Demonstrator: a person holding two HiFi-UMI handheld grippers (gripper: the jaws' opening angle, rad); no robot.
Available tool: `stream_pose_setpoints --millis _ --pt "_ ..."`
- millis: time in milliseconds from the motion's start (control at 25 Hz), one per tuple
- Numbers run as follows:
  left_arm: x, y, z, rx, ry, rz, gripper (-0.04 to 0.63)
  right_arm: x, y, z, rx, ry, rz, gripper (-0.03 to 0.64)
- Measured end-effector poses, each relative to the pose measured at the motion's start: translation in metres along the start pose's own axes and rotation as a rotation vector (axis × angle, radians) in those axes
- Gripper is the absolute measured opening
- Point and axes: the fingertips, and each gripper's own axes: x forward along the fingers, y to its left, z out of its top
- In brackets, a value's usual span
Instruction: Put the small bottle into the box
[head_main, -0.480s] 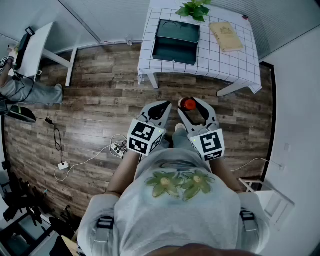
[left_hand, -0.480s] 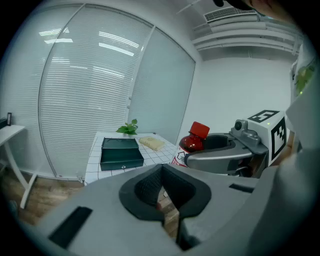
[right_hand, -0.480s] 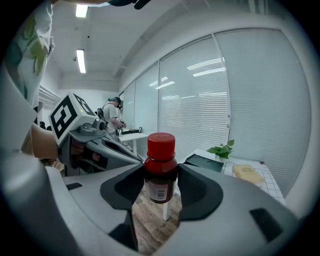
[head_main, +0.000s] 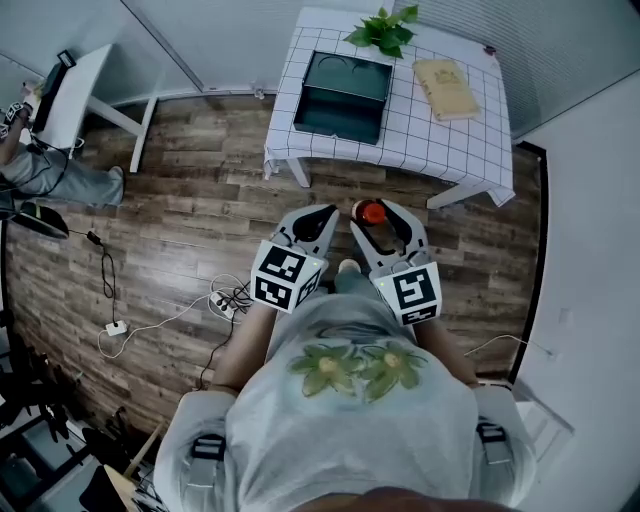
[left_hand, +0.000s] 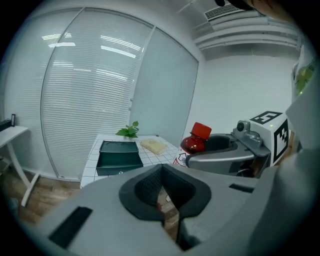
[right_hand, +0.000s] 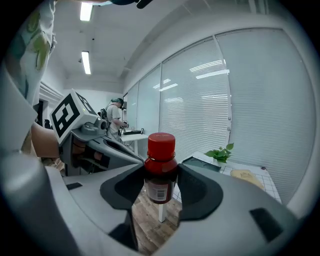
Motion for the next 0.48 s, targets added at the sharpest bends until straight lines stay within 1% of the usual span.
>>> stream_pose_setpoints --millis 160,320,480 --pt "0.015 -0.006 0.001 -0.017 -0.009 0.04 0.006 -0.003 -0.018 -0.01 -0.013 0.013 0.036 0.209" --pt "0.021 -0.015 -0.003 -0.057 -0.014 0.077 0.006 -0.004 -0.031 -0.02 -0.026 0.033 0.075 0.209" --pt "0.026 -0.016 -0.011 -0.074 0.005 0.106 0.006 -0.004 -0.039 -0.022 -0.02 0.036 0.095 0.209"
